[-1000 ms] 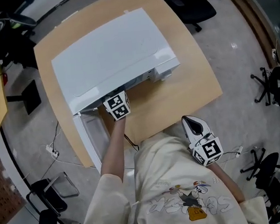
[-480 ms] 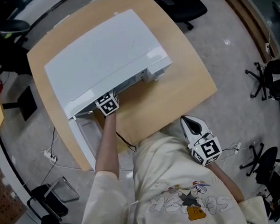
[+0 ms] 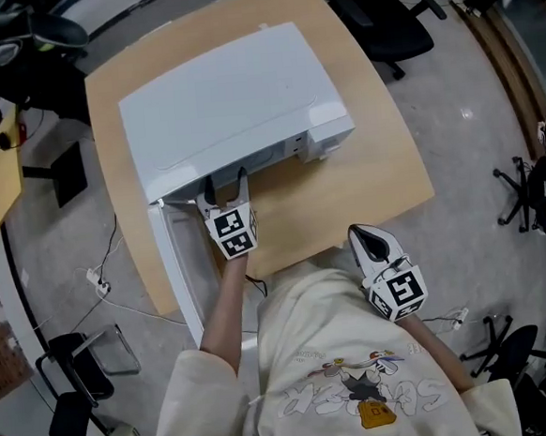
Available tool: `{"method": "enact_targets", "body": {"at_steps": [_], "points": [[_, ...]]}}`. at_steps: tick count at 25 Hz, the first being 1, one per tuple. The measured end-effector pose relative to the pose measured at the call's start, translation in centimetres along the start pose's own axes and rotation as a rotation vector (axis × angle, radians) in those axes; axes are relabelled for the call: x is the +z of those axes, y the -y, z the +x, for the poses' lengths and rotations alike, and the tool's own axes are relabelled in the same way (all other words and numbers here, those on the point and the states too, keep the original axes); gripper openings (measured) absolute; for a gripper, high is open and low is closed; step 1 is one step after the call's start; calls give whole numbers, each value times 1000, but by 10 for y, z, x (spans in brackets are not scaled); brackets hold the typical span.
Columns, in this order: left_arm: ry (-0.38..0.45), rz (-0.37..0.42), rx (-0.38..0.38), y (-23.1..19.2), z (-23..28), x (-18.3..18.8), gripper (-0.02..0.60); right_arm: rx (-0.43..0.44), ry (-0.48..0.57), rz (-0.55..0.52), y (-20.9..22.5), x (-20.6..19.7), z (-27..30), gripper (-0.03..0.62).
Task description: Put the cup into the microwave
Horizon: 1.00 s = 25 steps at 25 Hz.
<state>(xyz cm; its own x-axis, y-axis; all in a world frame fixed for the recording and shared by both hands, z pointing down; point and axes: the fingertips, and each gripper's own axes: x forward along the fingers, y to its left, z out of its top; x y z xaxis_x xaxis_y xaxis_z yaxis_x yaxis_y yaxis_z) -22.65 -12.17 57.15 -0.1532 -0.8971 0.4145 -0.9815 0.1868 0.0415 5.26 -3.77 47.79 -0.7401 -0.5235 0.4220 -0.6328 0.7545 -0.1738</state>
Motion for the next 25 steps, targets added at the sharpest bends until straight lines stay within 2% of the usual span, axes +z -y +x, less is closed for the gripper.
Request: {"method": "enact_targets", "body": {"at_steps": [5, 8, 10, 14, 19, 25], "points": [[17, -29, -36, 42, -84, 9, 193, 73, 33, 15, -5, 12, 23, 6], [31, -33, -29, 57, -130, 23, 93, 141, 47, 11, -22, 18, 40, 6], [10, -37, -19, 62, -156, 28, 18, 193, 45, -12, -38, 19, 51, 6], [-25, -47, -36, 72, -196, 36, 5, 263, 25, -72, -65, 17, 67, 5], [-54, -82, -22, 67, -205, 24, 5, 331, 12, -89, -88, 17, 77, 5], [-71, -108, -31, 69, -199, 20, 5, 326, 1, -93, -83, 15, 78, 5]]}}
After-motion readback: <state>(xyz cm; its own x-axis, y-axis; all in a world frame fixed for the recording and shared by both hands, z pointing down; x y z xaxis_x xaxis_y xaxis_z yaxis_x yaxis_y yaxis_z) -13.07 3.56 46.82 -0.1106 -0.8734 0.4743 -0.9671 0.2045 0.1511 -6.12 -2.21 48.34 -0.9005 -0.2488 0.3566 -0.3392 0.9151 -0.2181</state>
